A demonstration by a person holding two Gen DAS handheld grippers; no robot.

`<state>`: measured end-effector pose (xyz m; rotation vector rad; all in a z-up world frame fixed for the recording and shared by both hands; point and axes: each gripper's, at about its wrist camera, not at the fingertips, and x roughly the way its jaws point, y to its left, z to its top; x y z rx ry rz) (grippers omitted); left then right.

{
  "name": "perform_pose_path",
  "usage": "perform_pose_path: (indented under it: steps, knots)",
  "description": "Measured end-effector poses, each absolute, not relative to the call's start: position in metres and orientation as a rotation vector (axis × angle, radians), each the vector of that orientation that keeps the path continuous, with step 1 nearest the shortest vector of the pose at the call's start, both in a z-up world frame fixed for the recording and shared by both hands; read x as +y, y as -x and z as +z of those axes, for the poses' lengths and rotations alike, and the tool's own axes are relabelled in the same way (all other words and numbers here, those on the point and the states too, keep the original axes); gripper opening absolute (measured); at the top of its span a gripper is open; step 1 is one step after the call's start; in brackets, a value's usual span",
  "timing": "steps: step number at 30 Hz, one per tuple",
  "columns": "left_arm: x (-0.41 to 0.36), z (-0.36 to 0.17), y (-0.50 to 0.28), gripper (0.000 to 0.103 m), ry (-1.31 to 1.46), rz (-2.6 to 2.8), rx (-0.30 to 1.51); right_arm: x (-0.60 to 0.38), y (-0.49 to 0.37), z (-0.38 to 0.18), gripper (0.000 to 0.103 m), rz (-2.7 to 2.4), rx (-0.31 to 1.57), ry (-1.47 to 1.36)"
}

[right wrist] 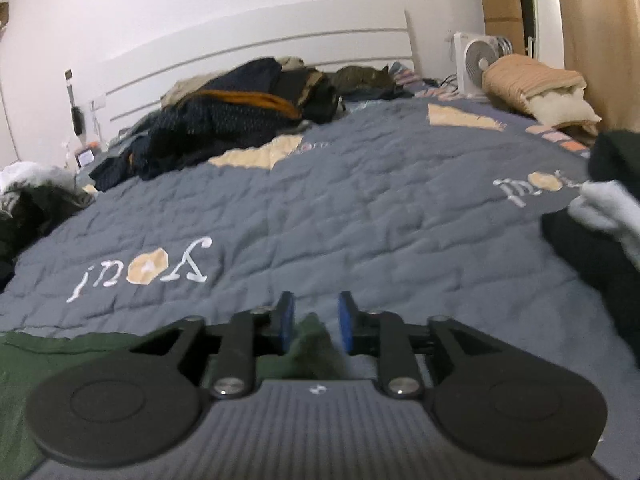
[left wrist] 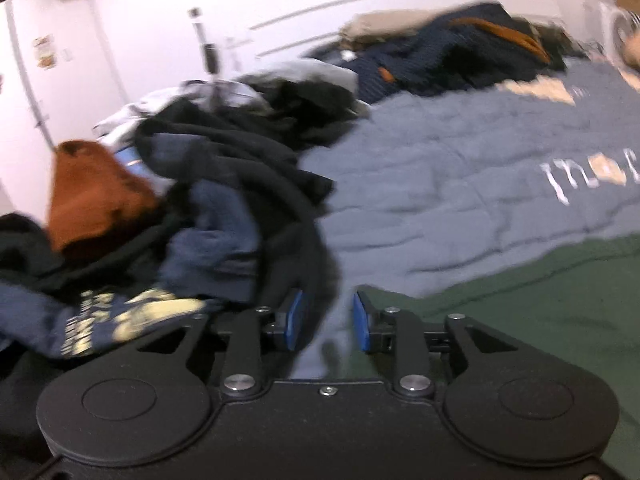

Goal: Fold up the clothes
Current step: 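Open both grippers and release the folded shirt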

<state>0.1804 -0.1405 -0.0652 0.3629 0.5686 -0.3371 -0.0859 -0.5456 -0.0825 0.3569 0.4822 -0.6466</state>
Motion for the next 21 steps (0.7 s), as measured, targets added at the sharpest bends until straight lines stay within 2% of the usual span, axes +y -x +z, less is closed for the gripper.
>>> perform_pose_path:
  steps: [6,9,13,21]
  knots:
    - [-0.103,-0.033,-0.126,0.039,-0.120,-0.402,0.605,-0.520,0.136,-0.061,0.040,-0.616,0.440,-0.479]
    - [-0.093,-0.028,-0.087,0.040,-0.029,-0.444,0.624,-0.501,0.164,-0.054,0.047,-0.602,0.426,-0.550]
    - [-0.086,-0.029,-0.043,0.040,0.055,-0.440,0.607,-0.472,0.194,-0.056,0.048,-0.604,0.402,-0.631]
    - [-0.057,-0.050,0.007,0.040,0.234,-0.479,0.728,-0.425,0.237,-0.058,0.050,-0.562,0.387,-0.766]
